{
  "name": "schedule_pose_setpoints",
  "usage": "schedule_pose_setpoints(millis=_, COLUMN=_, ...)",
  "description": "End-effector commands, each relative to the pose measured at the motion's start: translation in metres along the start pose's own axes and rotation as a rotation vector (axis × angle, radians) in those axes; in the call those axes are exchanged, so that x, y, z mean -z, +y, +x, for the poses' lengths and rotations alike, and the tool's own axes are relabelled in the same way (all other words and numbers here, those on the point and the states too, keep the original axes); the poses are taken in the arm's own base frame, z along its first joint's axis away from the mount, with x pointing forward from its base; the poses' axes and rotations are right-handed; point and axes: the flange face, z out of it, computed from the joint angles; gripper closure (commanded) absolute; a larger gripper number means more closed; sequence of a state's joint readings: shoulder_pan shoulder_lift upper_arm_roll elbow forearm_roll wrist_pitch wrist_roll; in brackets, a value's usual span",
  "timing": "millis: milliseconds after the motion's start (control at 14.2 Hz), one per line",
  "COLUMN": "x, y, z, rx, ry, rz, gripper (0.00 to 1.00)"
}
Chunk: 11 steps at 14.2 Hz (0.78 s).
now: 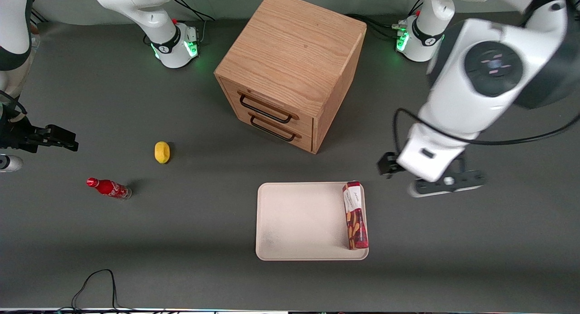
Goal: Place red cookie box on tray
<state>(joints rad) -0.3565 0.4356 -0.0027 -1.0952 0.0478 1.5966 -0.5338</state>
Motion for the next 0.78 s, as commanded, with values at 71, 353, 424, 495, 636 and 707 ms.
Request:
schedule_pose_setpoints(millis=71, x=0.013, y=-0.051, z=-0.011, rx=0.015, ry=-0.039, rz=-0.009, gripper=0.00)
schedule_pose_setpoints(millis=353, x=0.015, y=-0.094, z=-0.015, rx=0.010, ry=-0.050, rz=-0.003, gripper=0.00)
schedule_pose_setpoints(millis=424, x=0.013, y=-0.105, z=-0.018, rx=0.001, ry=-0.057, rz=0.001, gripper=0.00)
schedule_pose_setpoints(millis=495, x=0.016, y=-0.120, z=-0.019, rx=-0.007, ry=-0.052, rz=-0.001, gripper=0.00)
schedule_pose_setpoints(millis=636, x=0.020, y=-0.156, z=-0.019, rx=-0.010, ry=-0.049, rz=-0.008, gripper=0.00)
schedule_pose_setpoints(millis=707, x=0.019, y=-0.167, z=-0.024, rx=-0.022, ry=-0.053, rz=-0.024, gripper=0.00)
